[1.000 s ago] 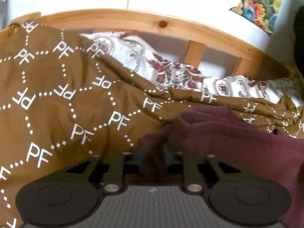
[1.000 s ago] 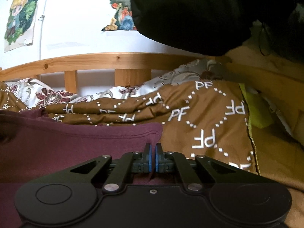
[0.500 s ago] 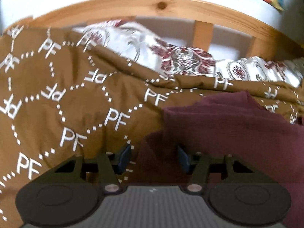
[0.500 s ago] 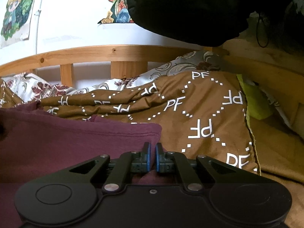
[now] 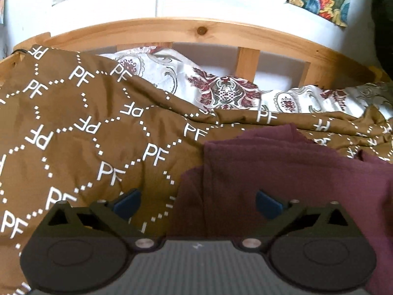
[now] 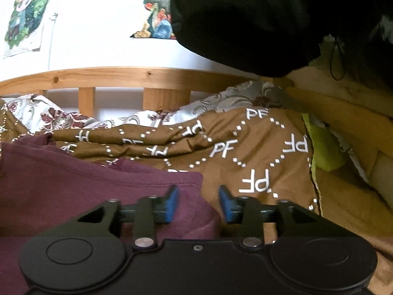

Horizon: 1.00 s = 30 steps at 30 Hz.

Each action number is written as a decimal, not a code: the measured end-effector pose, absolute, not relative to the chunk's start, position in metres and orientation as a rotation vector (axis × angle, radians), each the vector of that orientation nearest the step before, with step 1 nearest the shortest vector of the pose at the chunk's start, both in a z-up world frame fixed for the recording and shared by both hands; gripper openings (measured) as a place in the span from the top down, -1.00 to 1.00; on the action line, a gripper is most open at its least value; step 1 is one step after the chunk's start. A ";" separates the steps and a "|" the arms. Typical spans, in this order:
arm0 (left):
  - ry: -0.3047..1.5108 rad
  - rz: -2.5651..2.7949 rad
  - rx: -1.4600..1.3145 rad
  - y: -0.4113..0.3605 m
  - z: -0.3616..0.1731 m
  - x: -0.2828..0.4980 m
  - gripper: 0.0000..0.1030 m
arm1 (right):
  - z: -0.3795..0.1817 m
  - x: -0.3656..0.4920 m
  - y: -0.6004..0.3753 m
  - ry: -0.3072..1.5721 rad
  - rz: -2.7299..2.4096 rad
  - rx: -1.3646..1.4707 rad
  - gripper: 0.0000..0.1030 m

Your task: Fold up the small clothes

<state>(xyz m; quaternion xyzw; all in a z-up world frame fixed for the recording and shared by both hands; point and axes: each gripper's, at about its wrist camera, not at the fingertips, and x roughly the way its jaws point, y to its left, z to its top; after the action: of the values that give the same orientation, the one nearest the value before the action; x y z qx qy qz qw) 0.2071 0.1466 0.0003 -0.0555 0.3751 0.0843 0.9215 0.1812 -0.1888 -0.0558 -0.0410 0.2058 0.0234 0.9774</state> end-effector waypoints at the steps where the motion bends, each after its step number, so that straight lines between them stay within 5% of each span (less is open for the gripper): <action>1: 0.771 0.166 -0.113 0.146 0.002 0.202 -0.99 | -0.054 0.179 -0.186 0.406 0.053 -0.089 -0.17; 15: 0.839 0.110 -0.194 0.144 -0.005 0.146 -0.99 | -0.036 0.132 -0.145 0.398 0.146 -0.113 -0.96; 30: 0.886 0.094 -0.177 0.144 -0.017 0.127 -0.99 | -0.046 0.096 -0.094 0.512 0.219 -0.112 -0.99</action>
<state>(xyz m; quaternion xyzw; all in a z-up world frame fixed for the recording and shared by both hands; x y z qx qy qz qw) 0.1267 0.1443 -0.0175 -0.0854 0.4279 0.0455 0.8986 0.0961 -0.0940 -0.0460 -0.0550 0.2526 0.1079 0.9599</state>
